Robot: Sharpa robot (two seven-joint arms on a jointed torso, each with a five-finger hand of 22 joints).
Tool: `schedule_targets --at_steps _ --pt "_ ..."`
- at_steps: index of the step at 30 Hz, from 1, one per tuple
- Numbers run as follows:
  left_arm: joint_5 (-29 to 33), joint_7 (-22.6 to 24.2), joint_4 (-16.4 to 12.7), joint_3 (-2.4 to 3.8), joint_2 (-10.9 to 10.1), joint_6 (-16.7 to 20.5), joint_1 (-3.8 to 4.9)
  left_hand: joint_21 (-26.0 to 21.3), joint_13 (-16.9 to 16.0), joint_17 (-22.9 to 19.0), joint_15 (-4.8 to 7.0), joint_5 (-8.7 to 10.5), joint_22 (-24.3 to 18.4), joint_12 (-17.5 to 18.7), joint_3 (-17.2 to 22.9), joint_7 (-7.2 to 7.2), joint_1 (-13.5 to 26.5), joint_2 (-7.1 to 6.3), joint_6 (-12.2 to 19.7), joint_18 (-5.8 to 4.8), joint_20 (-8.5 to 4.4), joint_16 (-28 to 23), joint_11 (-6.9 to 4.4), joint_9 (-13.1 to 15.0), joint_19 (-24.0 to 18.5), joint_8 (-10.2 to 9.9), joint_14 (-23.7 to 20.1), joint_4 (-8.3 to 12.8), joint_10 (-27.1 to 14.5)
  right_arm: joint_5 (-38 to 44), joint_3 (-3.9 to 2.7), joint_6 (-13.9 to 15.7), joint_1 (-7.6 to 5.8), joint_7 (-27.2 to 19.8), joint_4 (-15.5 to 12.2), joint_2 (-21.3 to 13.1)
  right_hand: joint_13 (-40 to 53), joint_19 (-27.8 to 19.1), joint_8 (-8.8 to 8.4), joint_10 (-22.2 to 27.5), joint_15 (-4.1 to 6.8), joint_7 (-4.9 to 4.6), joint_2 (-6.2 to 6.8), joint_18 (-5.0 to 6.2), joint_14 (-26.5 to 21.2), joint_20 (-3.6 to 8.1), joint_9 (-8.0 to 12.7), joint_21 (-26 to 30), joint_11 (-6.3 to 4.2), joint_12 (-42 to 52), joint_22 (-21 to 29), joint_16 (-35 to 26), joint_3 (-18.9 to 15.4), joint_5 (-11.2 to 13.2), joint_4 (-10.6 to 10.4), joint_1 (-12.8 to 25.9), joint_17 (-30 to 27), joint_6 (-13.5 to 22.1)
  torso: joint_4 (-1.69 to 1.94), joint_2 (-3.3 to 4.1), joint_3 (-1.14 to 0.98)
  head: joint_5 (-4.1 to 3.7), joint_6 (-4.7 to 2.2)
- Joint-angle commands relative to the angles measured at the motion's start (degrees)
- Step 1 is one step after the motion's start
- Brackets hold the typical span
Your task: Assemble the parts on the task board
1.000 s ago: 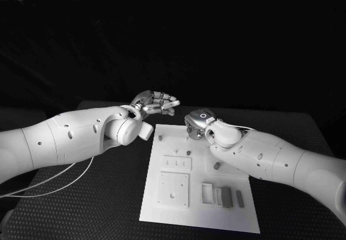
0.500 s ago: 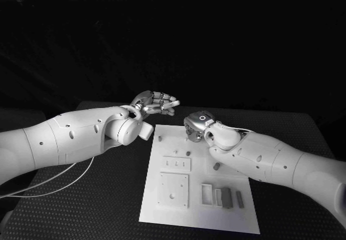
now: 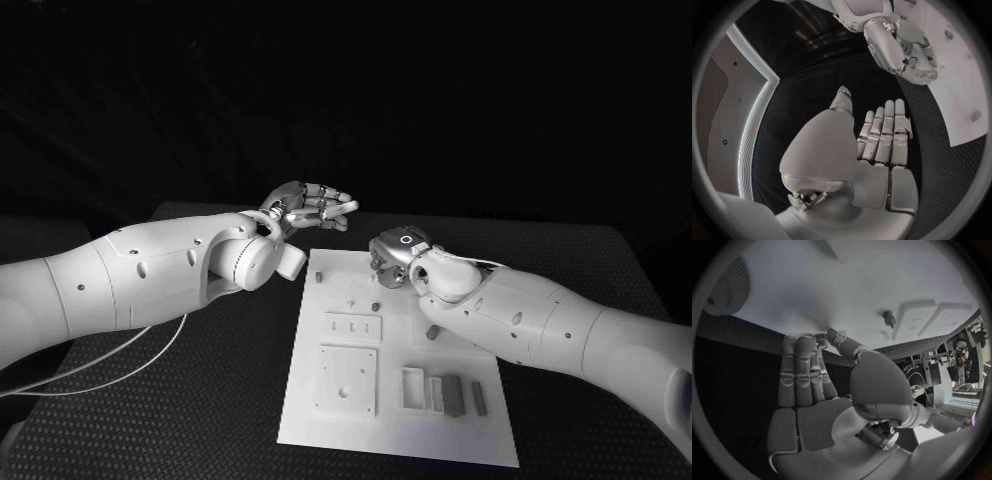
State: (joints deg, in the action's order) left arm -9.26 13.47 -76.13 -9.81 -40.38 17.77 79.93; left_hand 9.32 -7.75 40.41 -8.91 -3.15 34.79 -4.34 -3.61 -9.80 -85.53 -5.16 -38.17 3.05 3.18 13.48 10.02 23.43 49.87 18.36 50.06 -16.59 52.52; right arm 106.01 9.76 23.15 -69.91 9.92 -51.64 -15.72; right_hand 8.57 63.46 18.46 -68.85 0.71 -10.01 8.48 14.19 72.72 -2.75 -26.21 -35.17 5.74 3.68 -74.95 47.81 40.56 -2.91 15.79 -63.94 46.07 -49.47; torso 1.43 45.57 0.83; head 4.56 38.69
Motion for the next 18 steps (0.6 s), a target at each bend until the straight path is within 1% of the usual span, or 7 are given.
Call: schedule_targets --at_steps 1,6,10,14,16,18 --pt "0.1 0.7 -0.1 0.06 0.0 0.2 0.08 -0.1 0.1 -0.1 -0.16 0.21 0.1 -0.1 -0.3 0.06 -0.2 0.25 -0.3 0.56 0.12 0.2 -0.02 0.1 0.2 0.1 0.2 -0.1 0.4 -1.3 -0.01 -0.1 -0.05 -0.7 -0.1 -0.1 -0.6 -0.4 -0.76 2.4 -0.87 -0.34 1.20 0.81 -0.1 -0.20 0.3 -0.4 0.85 -0.1 -1.3 0.4 0.1 0.1 -0.7 0.1 -0.1 1.5 0.01 -0.02 -0.02 0.01 -0.08" --pt "0.1 0.7 0.0 0.06 -0.2 0.3 0.09 -0.2 0.1 -0.1 -0.17 0.21 0.1 -0.1 -0.3 0.07 -0.2 0.23 -0.3 0.56 0.12 0.2 -0.01 0.0 0.2 0.1 0.2 -0.1 0.4 -1.5 -0.01 1.3 -0.11 -0.5 -0.6 -0.6 -1.4 -0.8 -1.44 4.5 -1.43 -0.24 2.52 0.81 -0.5 -0.33 0.7 -0.6 1.50 -0.1 -1.3 0.6 0.4 0.0 -1.3 -0.1 -0.1 3.0 -0.06 -0.04 -0.04 -0.01 -0.14" --pt "0.1 0.7 0.0 0.06 -0.4 0.3 0.09 -0.2 0.2 -0.1 -0.17 0.21 0.1 -0.1 -0.4 0.09 -0.2 0.22 -0.3 0.55 0.12 0.2 0.00 0.0 0.2 0.1 0.2 -0.1 0.4 -1.5 -0.02 3.0 -0.35 -0.1 -1.7 -1.6 -1.7 -0.9 -1.50 5.1 -1.60 -0.25 3.01 0.81 -0.7 -0.37 0.8 -0.7 1.68 0.0 -1.3 0.7 0.5 0.0 -1.6 -0.3 -0.1 3.2 -0.10 -0.04 -0.08 -0.04 -0.27" --pt "0.1 0.8 -0.1 0.06 -0.9 0.4 0.09 -0.2 0.2 -0.1 -0.18 0.21 0.1 -0.1 -0.4 0.11 -0.2 0.19 -0.3 0.55 0.13 0.2 0.01 0.0 0.2 0.1 0.2 -0.1 0.4 -1.6 -0.06 4.6 -1.31 -0.1 -3.9 -3.3 -1.8 -0.9 -1.40 5.1 -1.59 -0.22 3.24 0.81 -0.6 -0.34 0.8 -0.8 1.67 0.1 -1.3 0.9 0.6 0.0 -1.8 -0.5 -0.1 3.1 -0.27 -0.09 -0.13 -0.14 -0.60" --pt "0.1 0.9 0.1 0.06 -1.0 0.5 0.09 -0.2 0.2 -0.1 -0.18 0.21 0.1 -0.1 -0.4 0.13 -0.2 0.18 -0.3 0.55 0.13 0.2 0.01 0.0 0.2 0.1 0.2 -0.1 0.4 -2.1 -0.12 5.5 -2.08 -0.4 -5.4 -4.6 -1.9 -0.8 -1.26 5.1 -1.56 -0.17 3.32 0.81 -0.5 -0.31 0.8 -0.9 1.63 0.2 -1.3 1.1 0.6 0.0 -1.9 -0.7 -0.1 2.9 -0.35 -0.12 -0.13 -0.26 -0.81" --pt "0.1 1.0 0.3 0.06 -1.2 0.3 0.09 -0.2 0.2 -0.1 -0.18 0.21 0.1 -0.1 -0.4 0.15 -0.2 0.18 -0.3 0.55 0.13 0.2 0.00 0.0 0.2 0.1 0.1 -0.1 0.4 -3.1 -0.43 6.0 -2.79 -0.7 -7.3 -6.1 -1.9 -0.6 -0.95 4.8 -1.48 -0.12 3.37 0.81 -0.2 -0.22 0.7 -1.2 1.55 0.4 -1.4 1.4 0.6 0.0 -2.0 -0.9 0.0 2.5 -0.45 -0.18 -0.15 -0.46 -1.13"
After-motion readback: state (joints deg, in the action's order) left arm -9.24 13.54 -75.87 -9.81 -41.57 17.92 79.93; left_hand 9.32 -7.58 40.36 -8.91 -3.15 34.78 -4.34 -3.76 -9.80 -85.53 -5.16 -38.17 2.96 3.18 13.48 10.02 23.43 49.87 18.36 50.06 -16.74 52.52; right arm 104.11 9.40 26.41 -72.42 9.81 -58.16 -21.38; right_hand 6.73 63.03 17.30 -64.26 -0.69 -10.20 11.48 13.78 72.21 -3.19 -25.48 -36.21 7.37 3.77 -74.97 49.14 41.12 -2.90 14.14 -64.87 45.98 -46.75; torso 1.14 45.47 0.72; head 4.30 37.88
